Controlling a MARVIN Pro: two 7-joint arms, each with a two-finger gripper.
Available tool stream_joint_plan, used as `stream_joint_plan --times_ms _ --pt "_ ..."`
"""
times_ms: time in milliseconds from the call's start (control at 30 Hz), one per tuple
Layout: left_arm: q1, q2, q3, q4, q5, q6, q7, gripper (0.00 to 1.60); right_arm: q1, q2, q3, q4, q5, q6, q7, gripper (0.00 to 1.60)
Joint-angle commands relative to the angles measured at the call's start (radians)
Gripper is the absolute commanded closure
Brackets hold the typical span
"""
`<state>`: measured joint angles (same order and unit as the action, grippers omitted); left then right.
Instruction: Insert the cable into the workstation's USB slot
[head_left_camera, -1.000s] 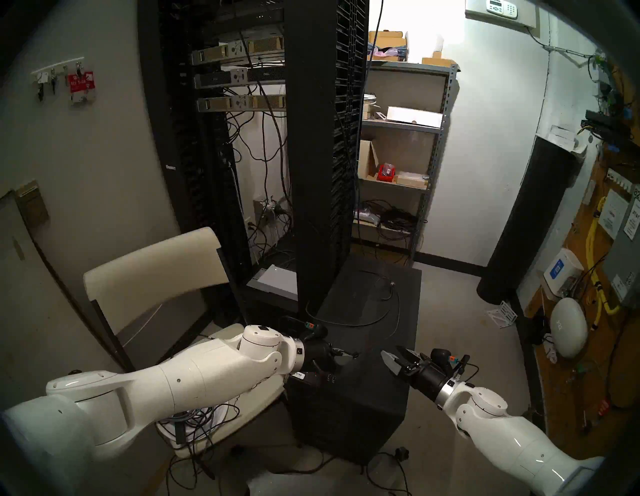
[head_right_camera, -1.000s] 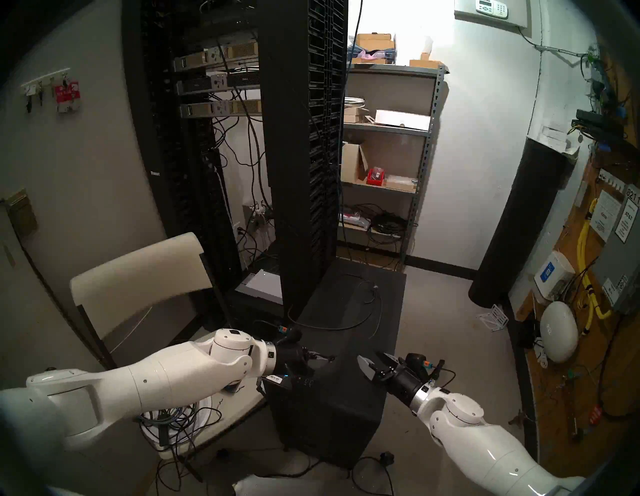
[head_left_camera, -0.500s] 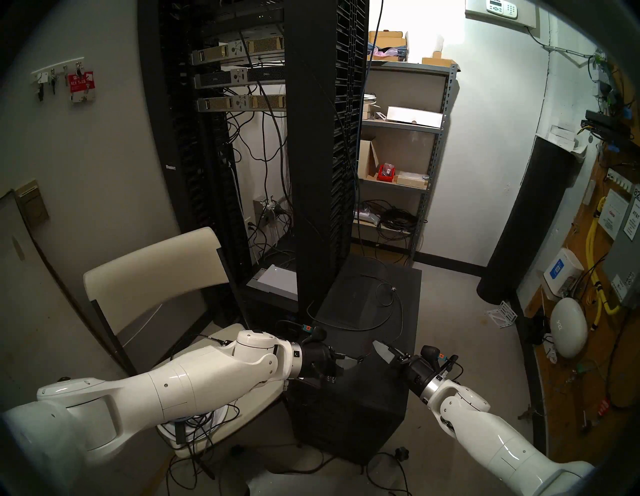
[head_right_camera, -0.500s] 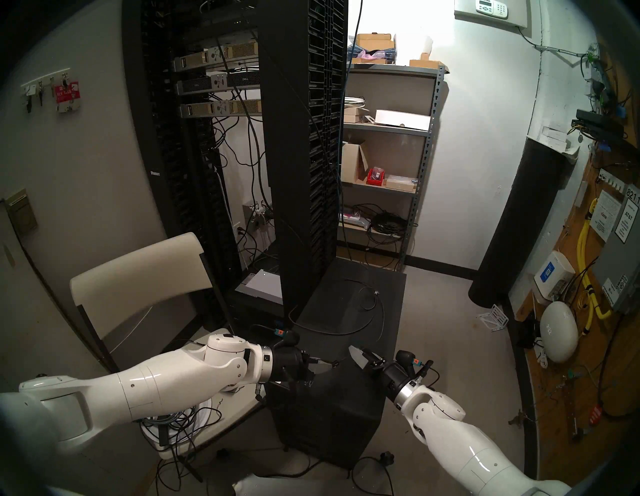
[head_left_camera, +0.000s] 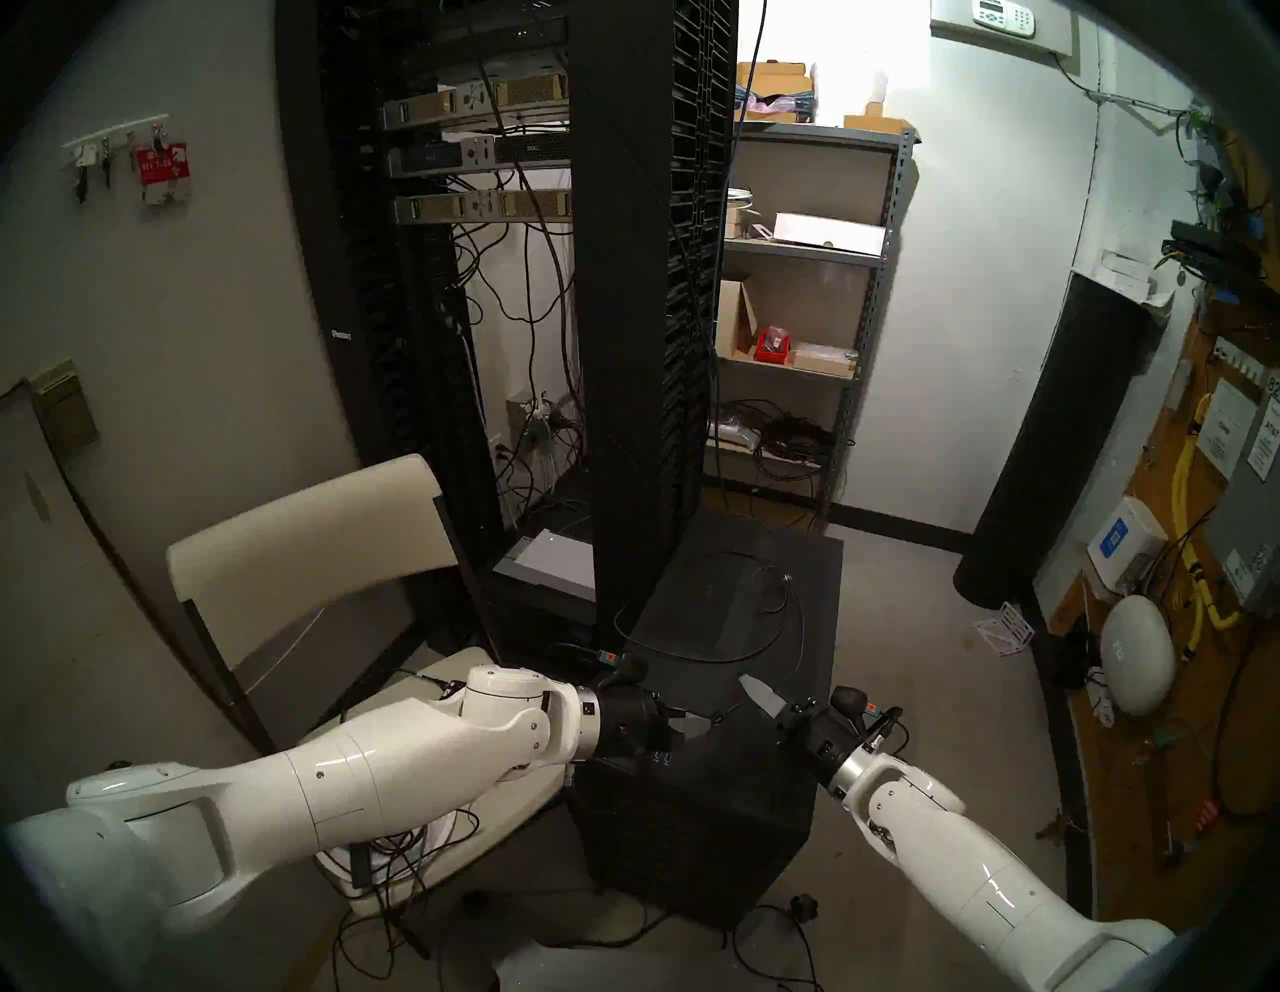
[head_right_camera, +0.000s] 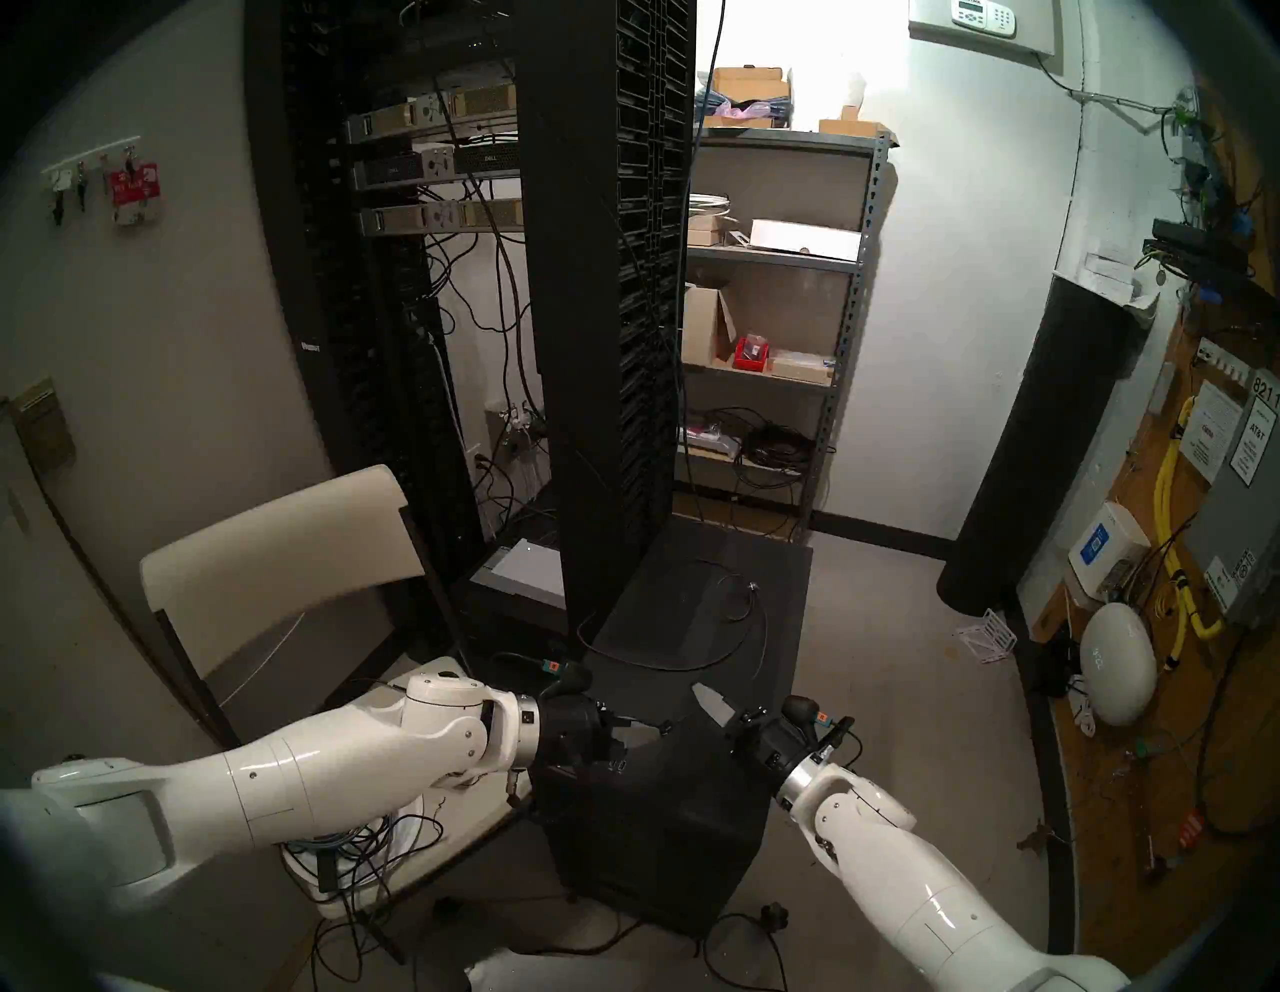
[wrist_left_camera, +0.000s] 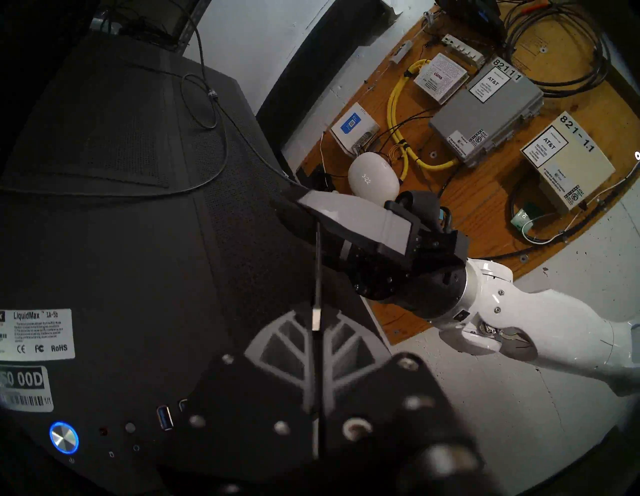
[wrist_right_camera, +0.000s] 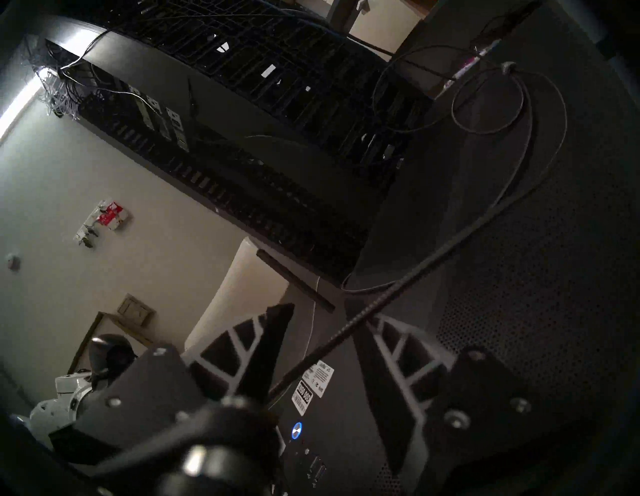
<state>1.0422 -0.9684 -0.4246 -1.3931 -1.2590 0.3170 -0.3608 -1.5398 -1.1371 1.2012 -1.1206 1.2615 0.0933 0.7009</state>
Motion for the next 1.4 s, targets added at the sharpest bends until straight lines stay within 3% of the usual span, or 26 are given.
stream_joint_plan --times_ms 0,100,200,233,300,367,400,433,700,1000,1367 --pt "-0.001 -0.008 -0.02 -0.026 -0.025 -0.006 0.002 1.6 0.046 -0.021 -0.002 -0.001 0.028 0.044 0.047 0.82" --pt "0.0 -0.008 -0.02 -0.027 -0.03 -0.006 0.008 1.6 0.048 -0.022 -0.002 -0.002 0.024 0.045 0.054 0.85" --pt "0.004 -0.011 -0.02 -0.024 -0.035 -0.008 0.016 1.6 0.046 -0.021 -0.003 -0.01 0.02 0.049 0.052 1.06" --pt "0.006 -0.013 -0.022 -0.019 -0.042 -0.008 0.017 1.6 0.046 -0.02 -0.005 -0.01 0.019 0.055 0.057 1.06" --pt "0.011 -0.02 -0.028 -0.01 -0.06 -0.007 0.023 1.6 0.044 -0.019 -0.006 -0.009 0.024 0.069 0.071 0.92" --pt "0.018 -0.024 -0.039 -0.007 -0.087 -0.005 0.027 1.6 0.039 -0.015 -0.008 -0.014 0.023 0.076 0.082 0.53" --pt "0.018 -0.025 -0.041 -0.007 -0.093 -0.004 0.029 1.6 0.036 -0.015 -0.007 -0.017 0.023 0.075 0.081 0.26" --pt "0.023 -0.028 -0.047 -0.006 -0.107 -0.002 0.036 1.6 0.033 -0.014 -0.007 -0.02 0.024 0.082 0.086 0.16" --pt "0.034 -0.048 -0.067 0.019 -0.181 0.013 0.07 1.6 0.0 -0.001 -0.004 -0.063 0.027 0.105 0.082 0.23" --pt "0.038 -0.054 -0.098 0.029 -0.24 0.019 0.09 1.6 -0.055 0.002 0.017 -0.115 0.048 0.106 0.078 0.55" --pt "0.041 -0.051 -0.109 0.012 -0.277 0.04 0.101 1.6 -0.056 -0.023 0.006 -0.104 0.035 0.099 0.073 0.34"
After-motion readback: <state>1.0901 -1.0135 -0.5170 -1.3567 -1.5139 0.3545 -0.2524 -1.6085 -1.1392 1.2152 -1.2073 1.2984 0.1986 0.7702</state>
